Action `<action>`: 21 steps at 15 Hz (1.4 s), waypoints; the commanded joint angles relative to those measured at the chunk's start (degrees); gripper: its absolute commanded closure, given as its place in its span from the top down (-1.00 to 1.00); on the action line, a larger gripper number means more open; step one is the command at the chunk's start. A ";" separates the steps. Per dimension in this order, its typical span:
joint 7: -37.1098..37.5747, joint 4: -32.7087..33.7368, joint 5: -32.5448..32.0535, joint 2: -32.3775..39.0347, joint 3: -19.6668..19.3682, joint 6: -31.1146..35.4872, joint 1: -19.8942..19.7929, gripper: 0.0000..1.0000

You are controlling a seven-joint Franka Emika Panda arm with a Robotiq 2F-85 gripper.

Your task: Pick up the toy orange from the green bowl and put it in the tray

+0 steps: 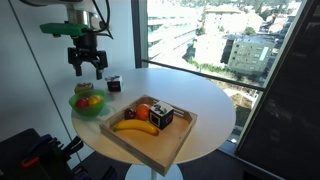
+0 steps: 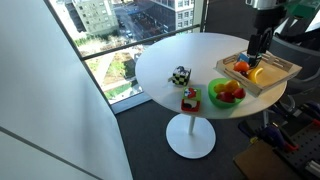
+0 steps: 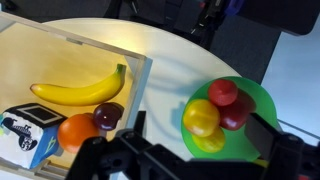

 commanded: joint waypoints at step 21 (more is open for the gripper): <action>2.71 -7.10 -4.29 9.13 2.67 25.49 1.70 1.00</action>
